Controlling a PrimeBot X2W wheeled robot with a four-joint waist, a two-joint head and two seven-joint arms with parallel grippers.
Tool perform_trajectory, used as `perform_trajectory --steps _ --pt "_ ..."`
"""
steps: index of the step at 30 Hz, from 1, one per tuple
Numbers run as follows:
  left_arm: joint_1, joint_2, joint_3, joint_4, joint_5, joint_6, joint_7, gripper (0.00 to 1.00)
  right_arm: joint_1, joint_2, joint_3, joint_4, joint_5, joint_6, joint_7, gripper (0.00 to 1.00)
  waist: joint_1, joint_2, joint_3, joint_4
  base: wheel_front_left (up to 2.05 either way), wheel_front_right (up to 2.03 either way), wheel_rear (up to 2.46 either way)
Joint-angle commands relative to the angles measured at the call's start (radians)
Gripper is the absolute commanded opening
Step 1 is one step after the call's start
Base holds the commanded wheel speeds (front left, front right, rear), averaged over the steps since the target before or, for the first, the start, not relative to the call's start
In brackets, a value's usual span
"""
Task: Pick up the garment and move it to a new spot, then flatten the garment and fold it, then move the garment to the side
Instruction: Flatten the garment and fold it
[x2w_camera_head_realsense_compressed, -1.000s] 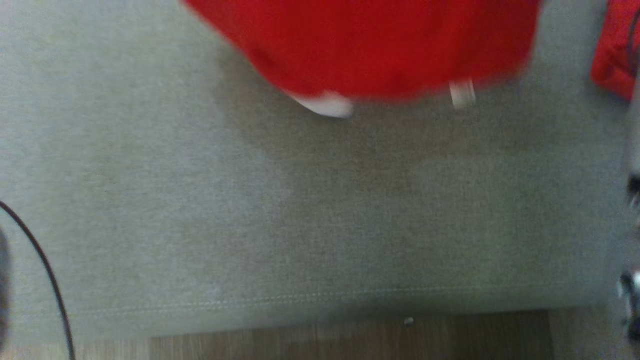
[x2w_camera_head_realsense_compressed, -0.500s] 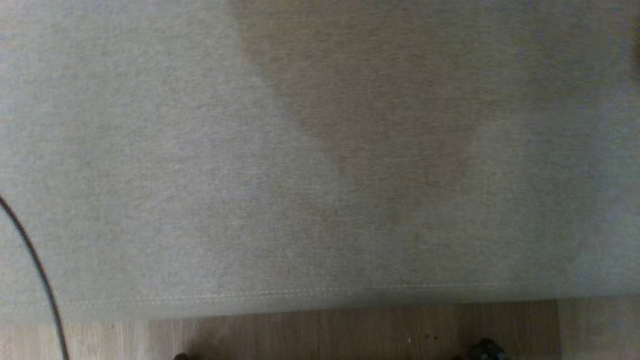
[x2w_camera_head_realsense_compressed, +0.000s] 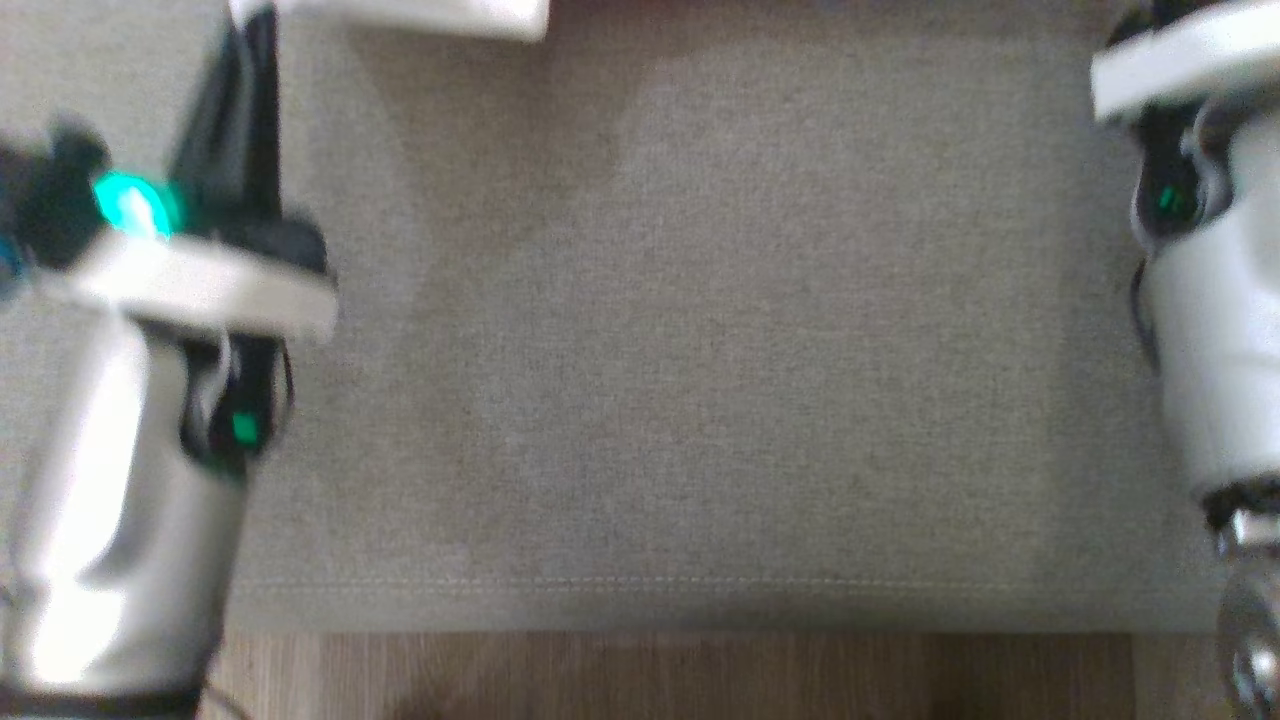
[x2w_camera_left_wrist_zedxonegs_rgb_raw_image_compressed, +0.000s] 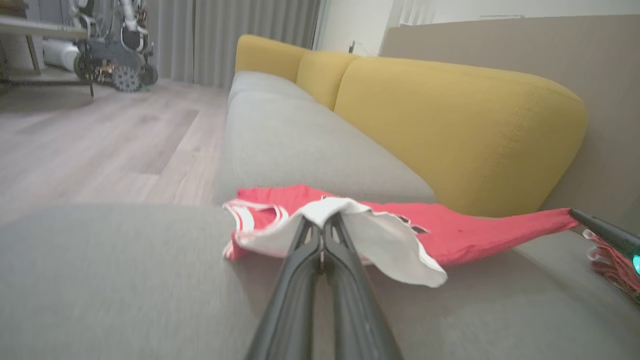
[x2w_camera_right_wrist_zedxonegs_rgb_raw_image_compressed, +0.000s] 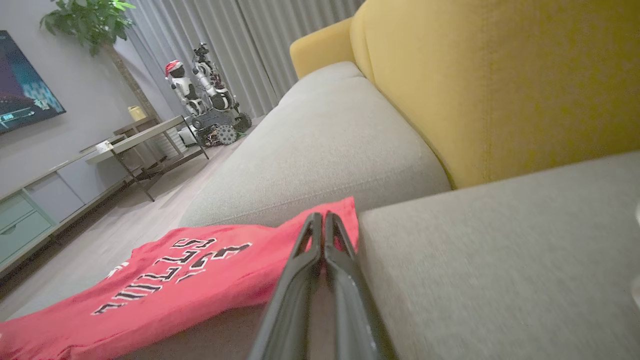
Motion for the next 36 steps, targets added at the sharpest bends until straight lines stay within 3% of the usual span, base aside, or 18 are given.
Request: perform_trajectory --steps 1,11,16,22,30,33,36 --pt "0.076 0.035 0.048 -0.057 -0.031 -0.001 -0.002 0.00 0.060 0.008 0.014 -0.040 0.044 0.004 -0.014 0.00 0.0000 -0.0001 -0.051 -0.005 0.00 0.00 0.00" --pt "0.555 0.002 0.087 -0.245 -0.132 -0.001 -0.002 0.00 0.461 -0.009 -0.007 -0.210 0.169 0.004 -0.010 0.00 0.0000 -0.0001 -0.211 0.001 0.00 0.00 0.00" --pt "0.658 0.007 0.074 -0.307 -0.141 0.015 0.022 0.00 0.605 -0.013 -0.038 -0.319 0.180 0.004 0.029 0.00 0.0000 -0.0001 -0.234 0.006 0.00 0.00 0.00" --pt "0.762 0.016 0.055 -0.392 -0.163 0.043 0.081 0.00 0.795 0.000 -0.114 -0.536 0.160 0.004 0.137 0.00 0.0000 -0.0001 -0.249 -0.002 0.00 0.00 0.00" --pt "0.740 0.015 0.077 -0.480 -0.200 0.045 0.080 0.00 0.897 0.052 -0.220 -0.803 0.063 0.004 0.234 0.00 0.0000 -0.0001 -0.273 -0.008 0.00 0.00 0.00" --pt "0.630 0.034 0.092 -0.526 -0.219 0.033 0.097 0.00 0.842 0.031 -0.216 -0.894 0.025 0.004 0.272 0.00 0.0000 -0.0001 -0.285 -0.003 0.00 0.00 0.00" --pt "0.443 0.063 0.111 -0.541 -0.235 0.027 0.144 0.00 0.721 -0.031 -0.190 -0.959 0.002 0.004 0.350 0.00 0.0000 -0.0001 -0.303 -0.001 0.00 0.00 0.00"
